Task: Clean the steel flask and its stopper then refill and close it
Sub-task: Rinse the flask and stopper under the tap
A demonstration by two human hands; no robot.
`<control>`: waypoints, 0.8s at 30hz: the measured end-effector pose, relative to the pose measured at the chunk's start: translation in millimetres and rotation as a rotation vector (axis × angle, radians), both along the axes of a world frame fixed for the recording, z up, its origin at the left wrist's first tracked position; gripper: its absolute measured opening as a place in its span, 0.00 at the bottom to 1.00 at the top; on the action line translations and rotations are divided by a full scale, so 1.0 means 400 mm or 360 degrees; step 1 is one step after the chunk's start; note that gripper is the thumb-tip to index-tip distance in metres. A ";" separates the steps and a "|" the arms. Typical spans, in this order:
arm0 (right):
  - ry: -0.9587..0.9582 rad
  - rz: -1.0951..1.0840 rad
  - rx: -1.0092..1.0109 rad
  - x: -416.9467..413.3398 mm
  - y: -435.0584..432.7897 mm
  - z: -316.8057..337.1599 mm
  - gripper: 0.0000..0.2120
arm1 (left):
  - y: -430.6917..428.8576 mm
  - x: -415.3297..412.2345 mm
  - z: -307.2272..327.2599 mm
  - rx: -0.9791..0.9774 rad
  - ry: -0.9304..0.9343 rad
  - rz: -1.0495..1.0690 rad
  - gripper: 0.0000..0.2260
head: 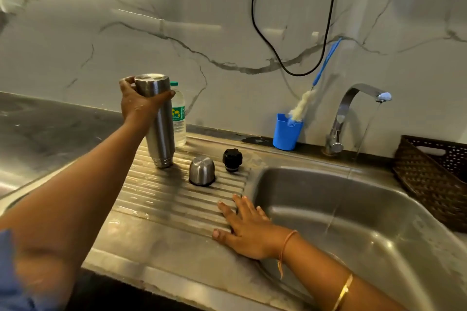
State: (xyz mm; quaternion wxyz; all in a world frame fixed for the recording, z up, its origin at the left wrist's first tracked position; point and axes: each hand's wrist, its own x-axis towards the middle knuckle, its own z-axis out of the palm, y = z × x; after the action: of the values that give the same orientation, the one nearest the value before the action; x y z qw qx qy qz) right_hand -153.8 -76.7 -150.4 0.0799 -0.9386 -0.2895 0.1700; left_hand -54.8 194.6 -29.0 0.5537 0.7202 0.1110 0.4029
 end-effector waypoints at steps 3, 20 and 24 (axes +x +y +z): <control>0.0007 0.0011 -0.0007 0.001 -0.001 0.000 0.34 | 0.010 0.026 -0.009 0.0016 0.0023 -0.0073 0.38; 0.0051 0.0030 0.0001 -0.002 -0.007 0.007 0.34 | 0.032 0.041 -0.043 0.0154 0.0153 -0.0268 0.42; 0.0024 0.0040 0.0024 -0.003 -0.008 0.004 0.34 | 0.019 0.024 -0.050 0.0064 -0.0004 -0.0015 0.37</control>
State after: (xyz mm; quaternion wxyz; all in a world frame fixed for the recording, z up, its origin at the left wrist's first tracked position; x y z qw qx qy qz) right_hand -154.9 -79.9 -148.8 0.0870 -0.9329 -0.3020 0.1758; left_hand -45.2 202.4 -49.2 0.5412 0.7312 0.0990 0.4033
